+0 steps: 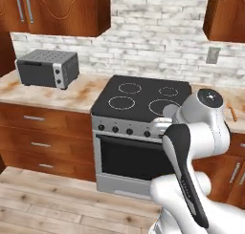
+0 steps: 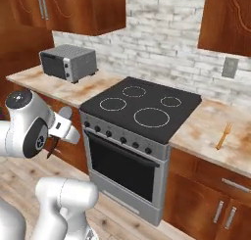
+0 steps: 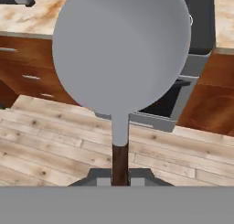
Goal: Take the fork and place it on the left side of the plate. Then take the spoon and place it on the right side of the plate. Make sure they're directly next to the plate.
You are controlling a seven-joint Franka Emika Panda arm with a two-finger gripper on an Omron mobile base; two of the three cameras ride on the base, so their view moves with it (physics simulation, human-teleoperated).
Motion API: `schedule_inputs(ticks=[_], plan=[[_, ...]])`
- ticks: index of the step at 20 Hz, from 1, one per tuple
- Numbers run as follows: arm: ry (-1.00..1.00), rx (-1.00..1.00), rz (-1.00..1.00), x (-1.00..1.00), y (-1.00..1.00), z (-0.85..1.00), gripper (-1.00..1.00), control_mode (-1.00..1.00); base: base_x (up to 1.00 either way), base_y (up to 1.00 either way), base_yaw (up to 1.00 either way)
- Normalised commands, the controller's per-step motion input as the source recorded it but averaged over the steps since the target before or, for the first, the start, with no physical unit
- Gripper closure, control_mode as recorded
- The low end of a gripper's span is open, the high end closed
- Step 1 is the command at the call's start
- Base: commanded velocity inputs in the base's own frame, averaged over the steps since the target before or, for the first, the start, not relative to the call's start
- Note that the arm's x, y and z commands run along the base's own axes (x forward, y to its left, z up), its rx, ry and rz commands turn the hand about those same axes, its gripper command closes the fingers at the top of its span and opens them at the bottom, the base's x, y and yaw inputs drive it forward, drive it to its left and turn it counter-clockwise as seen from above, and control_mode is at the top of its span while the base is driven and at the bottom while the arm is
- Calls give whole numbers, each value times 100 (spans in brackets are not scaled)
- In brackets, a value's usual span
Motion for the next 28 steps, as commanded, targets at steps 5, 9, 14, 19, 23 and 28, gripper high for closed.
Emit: schedule_inputs(ticks=[5, 9, 14, 19, 23, 28], plan=[[0, 0, 0, 0, 0, 0, 100, 100, 0, 100, 41], [0, 0, 0, 0, 0, 0, 100, 100, 0, 96, 45], [0, 0, 0, 0, 0, 0, 100, 100, 0, 91, 47], [0, 0, 0, 0, 0, 0, 100, 100, 0, 91, 45], [0, 0, 0, 0, 0, 0, 100, 100, 0, 89, 44], [0, 0, 0, 0, 0, 0, 100, 100, 5, 76, 46]])
